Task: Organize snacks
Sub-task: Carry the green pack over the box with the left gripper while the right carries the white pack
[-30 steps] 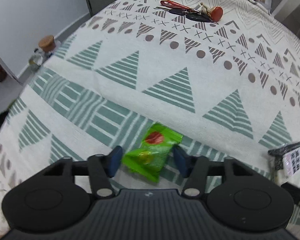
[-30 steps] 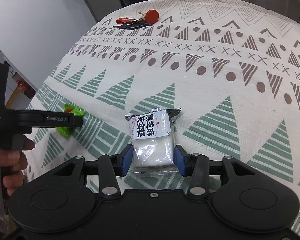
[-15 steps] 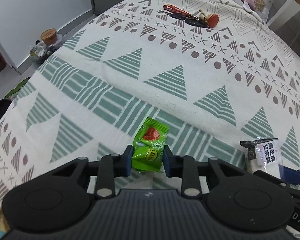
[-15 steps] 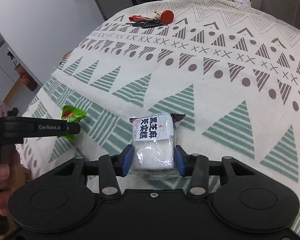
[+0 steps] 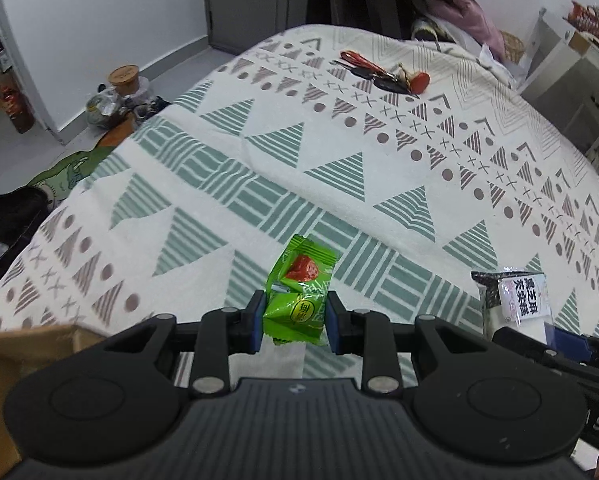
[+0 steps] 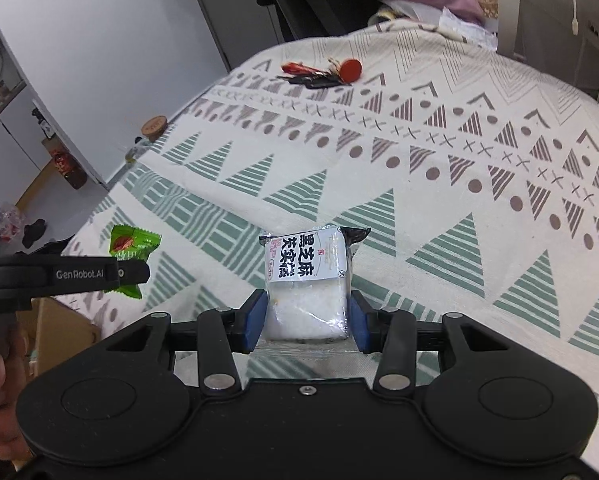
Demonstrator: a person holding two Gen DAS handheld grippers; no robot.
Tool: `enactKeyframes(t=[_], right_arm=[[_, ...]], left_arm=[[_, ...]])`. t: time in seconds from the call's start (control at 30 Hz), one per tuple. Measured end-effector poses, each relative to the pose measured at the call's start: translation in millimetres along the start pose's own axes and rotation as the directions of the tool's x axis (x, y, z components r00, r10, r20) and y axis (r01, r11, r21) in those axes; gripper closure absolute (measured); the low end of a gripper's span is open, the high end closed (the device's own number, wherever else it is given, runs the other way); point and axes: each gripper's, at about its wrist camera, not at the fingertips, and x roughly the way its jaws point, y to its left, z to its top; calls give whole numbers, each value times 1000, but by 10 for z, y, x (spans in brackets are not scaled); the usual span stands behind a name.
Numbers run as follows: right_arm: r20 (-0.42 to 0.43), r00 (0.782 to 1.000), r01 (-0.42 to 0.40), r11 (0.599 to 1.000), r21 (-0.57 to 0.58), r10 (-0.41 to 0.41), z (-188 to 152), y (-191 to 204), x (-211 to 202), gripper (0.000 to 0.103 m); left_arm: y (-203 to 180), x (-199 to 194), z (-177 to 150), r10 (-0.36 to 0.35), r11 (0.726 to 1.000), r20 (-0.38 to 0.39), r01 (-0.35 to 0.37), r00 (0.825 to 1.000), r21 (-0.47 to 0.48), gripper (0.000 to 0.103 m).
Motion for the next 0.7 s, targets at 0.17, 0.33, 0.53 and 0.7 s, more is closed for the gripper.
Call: enactKeyframes(t=[0.17, 0.33, 0.53, 0.7], right_arm=[[18, 1000, -6, 999, -38, 7, -60, 144, -210, 60], [40, 999, -25, 997, -68, 28, -102, 322, -407, 60], [58, 996, -57, 992, -111, 64, -146, 586, -617, 60], [62, 993, -94, 984, -150, 104, -187, 804, -744, 60]], left_arm=[[127, -273, -163, 10, 999, 21, -10, 1000, -35, 74], [280, -542, -305, 31, 998, 43, -28, 999, -63, 74], [497, -871, -469, 58, 994, 70, -52, 996, -92, 74], [712, -1088, -605, 88, 990, 77, -78, 993, -120, 74]])
